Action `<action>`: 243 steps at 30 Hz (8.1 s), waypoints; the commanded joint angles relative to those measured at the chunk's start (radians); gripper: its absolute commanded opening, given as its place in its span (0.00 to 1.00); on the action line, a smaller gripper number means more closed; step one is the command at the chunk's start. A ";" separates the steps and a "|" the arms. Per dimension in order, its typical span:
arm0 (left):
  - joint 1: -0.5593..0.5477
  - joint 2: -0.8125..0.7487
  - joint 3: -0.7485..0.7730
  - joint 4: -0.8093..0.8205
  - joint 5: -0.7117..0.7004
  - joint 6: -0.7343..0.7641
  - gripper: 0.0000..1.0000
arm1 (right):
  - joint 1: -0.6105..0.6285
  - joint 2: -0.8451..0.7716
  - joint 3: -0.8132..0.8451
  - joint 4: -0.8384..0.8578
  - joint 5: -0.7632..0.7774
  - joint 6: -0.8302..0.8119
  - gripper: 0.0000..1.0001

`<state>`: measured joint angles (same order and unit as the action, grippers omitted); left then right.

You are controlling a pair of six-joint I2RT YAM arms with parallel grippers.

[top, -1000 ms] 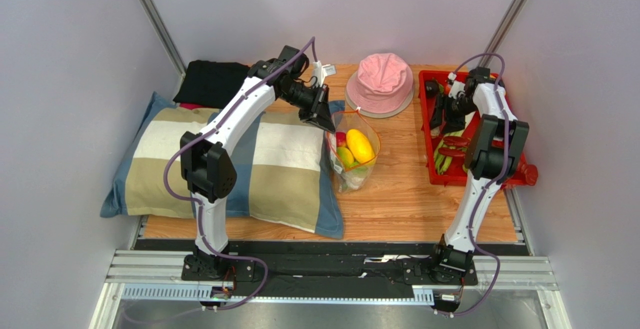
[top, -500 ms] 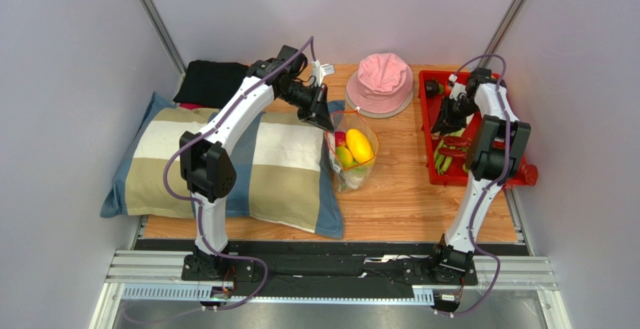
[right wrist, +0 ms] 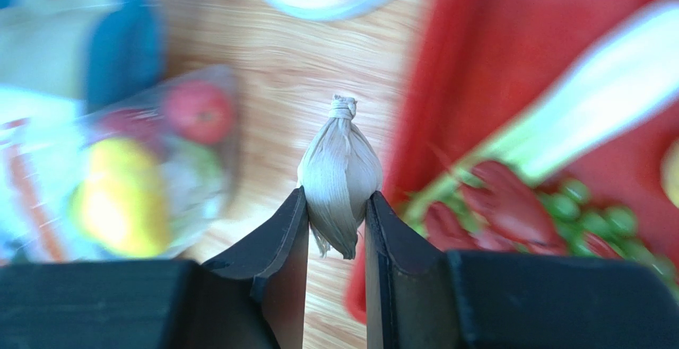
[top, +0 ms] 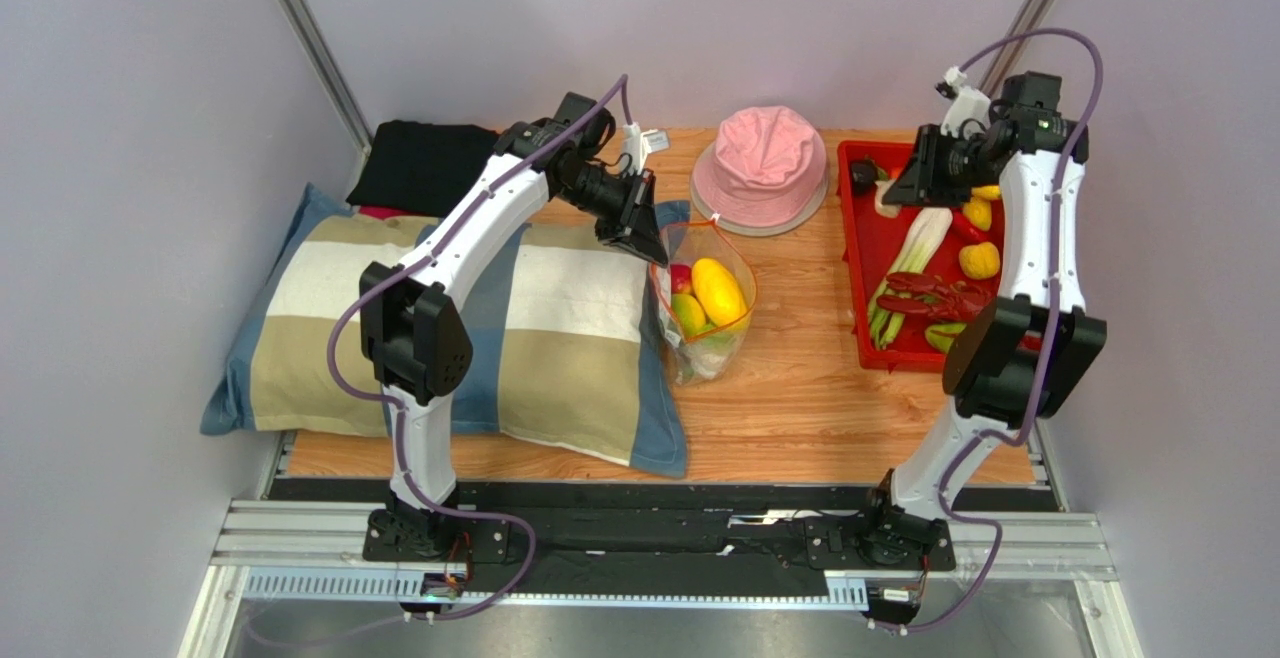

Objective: Place the food in the zip-top bag and seal the zipper
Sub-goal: Pick up the fake vegetable from the bin, then place the fake vegetable in the zipper food storage bag, then zip the zipper food storage bag at the center of the board.

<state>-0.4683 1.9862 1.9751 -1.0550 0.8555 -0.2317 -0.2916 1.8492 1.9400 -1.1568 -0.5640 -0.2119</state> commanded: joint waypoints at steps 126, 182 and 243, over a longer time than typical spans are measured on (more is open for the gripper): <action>-0.253 0.040 0.169 -0.031 -0.569 0.118 0.00 | 0.563 -0.427 -0.589 0.641 0.095 0.884 0.55; -0.317 -0.159 -0.076 -0.418 0.034 1.881 0.00 | 0.332 -1.279 -1.122 0.072 -0.574 -0.752 0.82; -0.470 -0.178 0.015 0.199 0.033 1.019 0.49 | 0.440 -1.219 -1.254 0.680 -0.447 -0.307 0.00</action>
<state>-0.9134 1.7969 2.0060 -0.9329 0.9344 0.8108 0.1432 0.6537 0.6643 -0.5190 -1.0107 -0.5205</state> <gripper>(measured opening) 0.488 0.008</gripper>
